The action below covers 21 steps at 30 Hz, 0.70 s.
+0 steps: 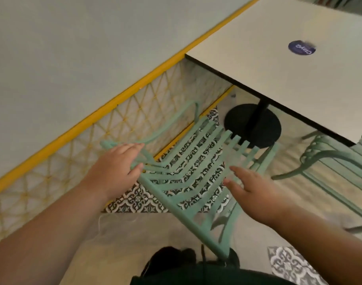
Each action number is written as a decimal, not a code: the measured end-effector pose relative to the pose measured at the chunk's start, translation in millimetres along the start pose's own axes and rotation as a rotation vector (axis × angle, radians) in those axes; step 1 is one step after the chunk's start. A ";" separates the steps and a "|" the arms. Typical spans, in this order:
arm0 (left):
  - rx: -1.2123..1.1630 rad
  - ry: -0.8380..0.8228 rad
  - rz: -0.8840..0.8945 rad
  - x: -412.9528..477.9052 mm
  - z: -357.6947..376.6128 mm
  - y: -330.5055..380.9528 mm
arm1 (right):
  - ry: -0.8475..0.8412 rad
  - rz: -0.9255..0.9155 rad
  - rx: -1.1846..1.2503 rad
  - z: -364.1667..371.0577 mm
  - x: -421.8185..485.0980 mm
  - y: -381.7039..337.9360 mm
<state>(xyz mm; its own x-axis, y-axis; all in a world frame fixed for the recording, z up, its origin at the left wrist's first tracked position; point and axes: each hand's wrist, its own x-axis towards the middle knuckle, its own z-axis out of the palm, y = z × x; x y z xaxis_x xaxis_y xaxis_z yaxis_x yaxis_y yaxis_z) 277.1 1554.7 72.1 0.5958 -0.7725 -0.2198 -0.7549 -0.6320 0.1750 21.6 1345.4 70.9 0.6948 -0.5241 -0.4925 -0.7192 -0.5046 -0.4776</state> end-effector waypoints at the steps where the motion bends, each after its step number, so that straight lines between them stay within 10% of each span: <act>1: 0.023 -0.004 0.036 6.9 -1.0 -1.7 | 0.007 0.015 -0.013 1.7 1.5 -3.0; 21: 0.168 -0.228 0.564 106.6 37.8 -122.3 | 0.261 0.444 0.014 161.2 11.0 -126.3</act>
<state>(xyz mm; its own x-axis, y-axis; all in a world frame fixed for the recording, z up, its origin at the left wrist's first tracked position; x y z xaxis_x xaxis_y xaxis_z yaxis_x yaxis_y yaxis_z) 422.6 1552.0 -9.0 0.0336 -0.9399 -0.3398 -0.9797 -0.0981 0.1745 120.4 1514.0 8.6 0.2976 -0.8403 -0.4531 -0.9435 -0.1863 -0.2741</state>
